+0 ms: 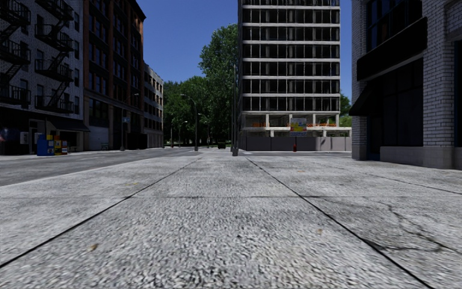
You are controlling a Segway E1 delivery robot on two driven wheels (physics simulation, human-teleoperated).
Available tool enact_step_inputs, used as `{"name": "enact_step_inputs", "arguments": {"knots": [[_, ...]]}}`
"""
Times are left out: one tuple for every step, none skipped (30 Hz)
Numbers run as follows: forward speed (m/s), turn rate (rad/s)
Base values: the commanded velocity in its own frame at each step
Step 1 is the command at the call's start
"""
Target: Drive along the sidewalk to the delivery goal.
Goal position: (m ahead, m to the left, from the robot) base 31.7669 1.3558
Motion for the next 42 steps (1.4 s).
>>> {"name": "enact_step_inputs", "arguments": {"knots": [[2.0,0.0],[2.0,0.0],[2.0,0.0],[2.0,0.0],[2.0,0.0],[2.0,0.0],[2.0,0.0],[2.0,0.0],[2.0,0.0],[2.0,0.0],[2.0,0.0],[2.0,0.0],[2.0,0.0],[2.0,0.0],[2.0,0.0],[2.0,0.0],[2.0,0.0],[2.0,0.0],[2.0,0.0],[2.0,0.0],[2.0,0.0],[2.0,0.0],[2.0,0.0],[2.0,0.0],[2.0,0.0],[2.0,0.0],[2.0,0.0],[2.0,0.0],[2.0,0.0],[2.0,0.0],[2.0,0.0],[2.0,0.0],[2.0,0.0],[2.0,0.0],[2.0,0.0],[2.0,0.0],[2.0,0.0],[2.0,0.23],[2.0,0.38],[2.0,0.42],[2.0,0.42],[2.0,0.02]]}}
